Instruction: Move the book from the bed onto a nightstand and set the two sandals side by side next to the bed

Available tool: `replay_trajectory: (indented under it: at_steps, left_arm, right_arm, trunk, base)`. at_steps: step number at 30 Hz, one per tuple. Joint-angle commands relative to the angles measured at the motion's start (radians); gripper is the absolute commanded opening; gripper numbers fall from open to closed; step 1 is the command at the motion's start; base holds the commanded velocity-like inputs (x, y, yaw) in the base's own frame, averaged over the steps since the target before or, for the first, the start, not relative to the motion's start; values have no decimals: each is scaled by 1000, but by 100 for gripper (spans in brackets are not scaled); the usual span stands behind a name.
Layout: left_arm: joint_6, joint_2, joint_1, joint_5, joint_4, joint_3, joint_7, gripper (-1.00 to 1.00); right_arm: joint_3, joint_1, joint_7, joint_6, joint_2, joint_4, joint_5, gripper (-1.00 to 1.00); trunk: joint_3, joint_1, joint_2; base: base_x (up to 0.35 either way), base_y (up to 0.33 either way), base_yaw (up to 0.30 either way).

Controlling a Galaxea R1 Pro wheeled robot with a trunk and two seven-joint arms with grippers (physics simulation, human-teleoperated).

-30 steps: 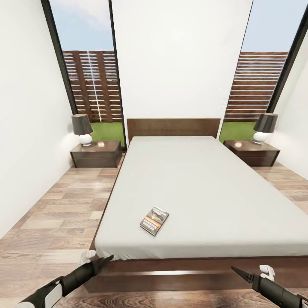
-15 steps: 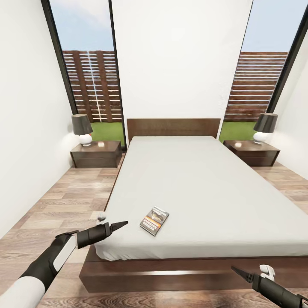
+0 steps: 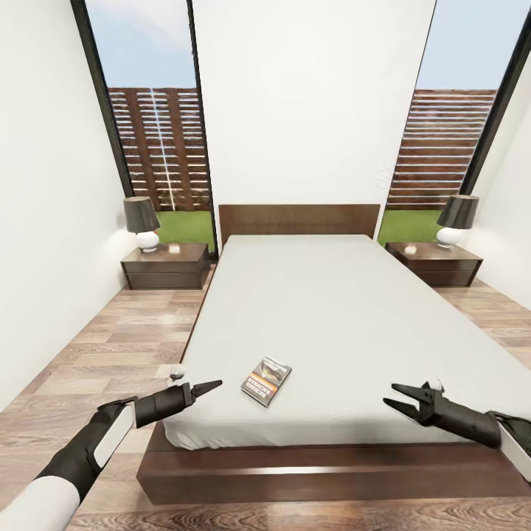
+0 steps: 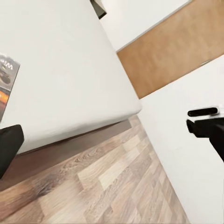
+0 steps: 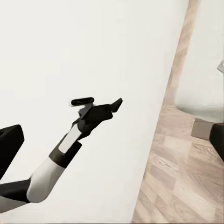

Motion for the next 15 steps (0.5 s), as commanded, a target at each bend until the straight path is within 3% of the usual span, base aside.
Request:
replay_trajectory:
  at_steps: [1,6,15]
  left_arm:
    - [6,1,-1,9,0,-4,11,100]
    - [2,-1,-1,11,1,-6,57,100]
    - [1,-2,-1,13,0,-7,80,100]
  right_arm:
    - [5,-1,3,31,-2,-28,-7,100]
    - [4,-1,5,61,-4,-73,-6,100]
    - [5,0,5,63,-2,-80,-5,100]
  trunk:
    - [-1,0,-1]
    - [-1,0,-1]
    - [-1,0,-1]
  base:
    - [0,0,0]
    - [75,0,0]
    - [260,0,0]
